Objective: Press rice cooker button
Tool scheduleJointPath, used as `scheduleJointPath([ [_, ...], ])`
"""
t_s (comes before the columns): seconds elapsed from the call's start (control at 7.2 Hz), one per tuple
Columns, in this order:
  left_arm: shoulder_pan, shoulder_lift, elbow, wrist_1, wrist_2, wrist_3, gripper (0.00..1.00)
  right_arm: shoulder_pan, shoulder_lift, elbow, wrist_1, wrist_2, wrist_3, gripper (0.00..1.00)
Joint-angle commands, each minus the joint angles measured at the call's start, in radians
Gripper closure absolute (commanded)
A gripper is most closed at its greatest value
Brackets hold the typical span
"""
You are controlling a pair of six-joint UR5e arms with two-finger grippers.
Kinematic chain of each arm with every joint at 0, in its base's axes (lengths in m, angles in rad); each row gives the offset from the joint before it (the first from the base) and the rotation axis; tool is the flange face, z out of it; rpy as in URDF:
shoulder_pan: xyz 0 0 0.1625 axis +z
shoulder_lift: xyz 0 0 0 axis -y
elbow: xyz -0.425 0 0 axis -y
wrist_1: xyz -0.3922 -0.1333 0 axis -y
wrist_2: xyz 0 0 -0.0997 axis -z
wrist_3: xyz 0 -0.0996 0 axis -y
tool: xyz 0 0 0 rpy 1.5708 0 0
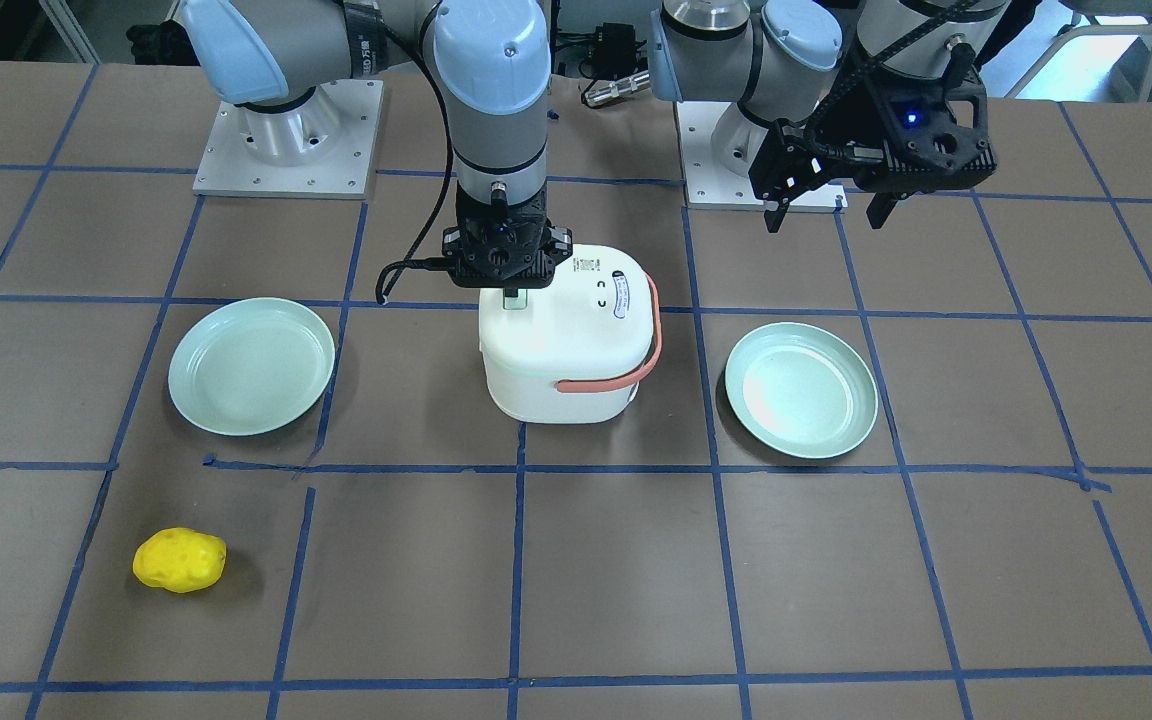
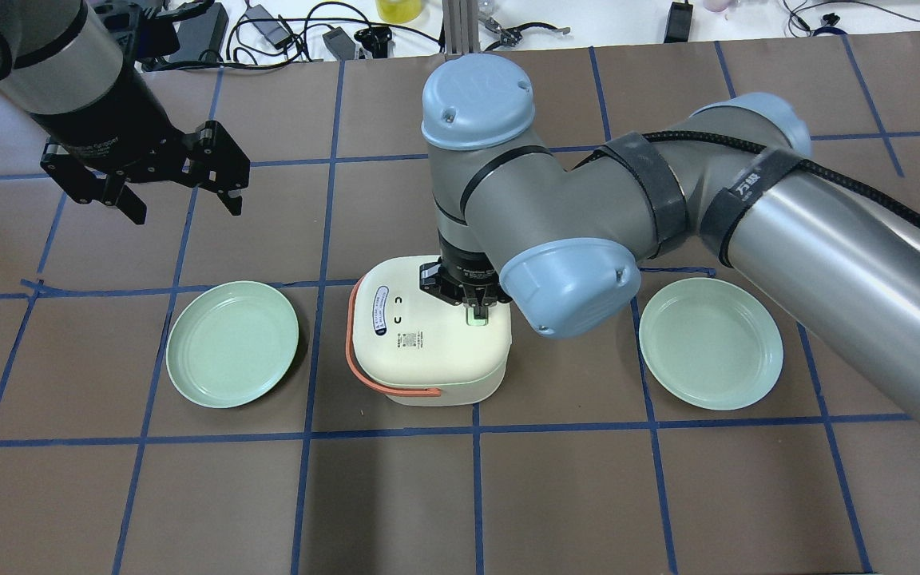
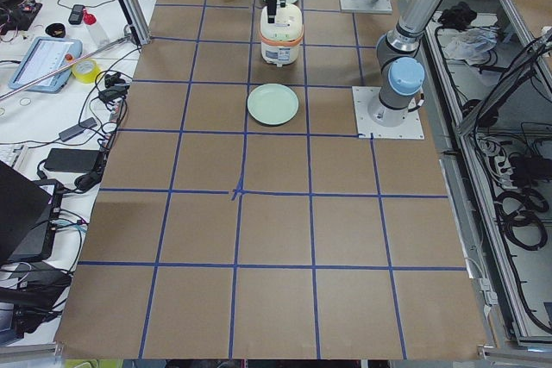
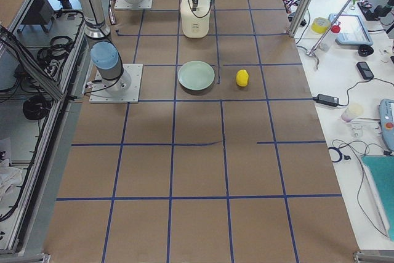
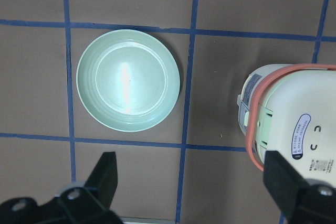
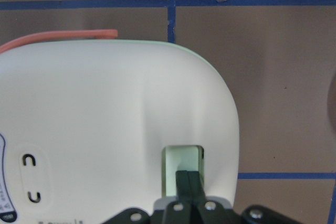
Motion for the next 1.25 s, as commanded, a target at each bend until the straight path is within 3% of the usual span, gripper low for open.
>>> scheduleJointPath([
  [0.0, 0.000, 0.000, 0.000, 0.000, 0.000, 0.001, 0.00, -0.021, -0.007, -0.107, 0.075, -0.004, 0.009, 0.23],
  [0.14, 0.000, 0.000, 0.000, 0.000, 0.000, -0.001, 0.00, -0.038, -0.005, -0.156, 0.134, -0.016, -0.008, 0.08],
  [0.28, 0.000, 0.000, 0.000, 0.000, 0.000, 0.001, 0.00, -0.079, -0.010, -0.193, 0.134, -0.016, -0.049, 0.00],
  [0.69, 0.000, 0.000, 0.000, 0.000, 0.000, 0.001, 0.00, -0.280, -0.070, -0.290, 0.234, -0.007, -0.287, 0.00],
  [1.11, 0.000, 0.000, 0.000, 0.000, 0.000, 0.001, 0.00, -0.372, -0.090, -0.313, 0.243, -0.018, -0.397, 0.00],
])
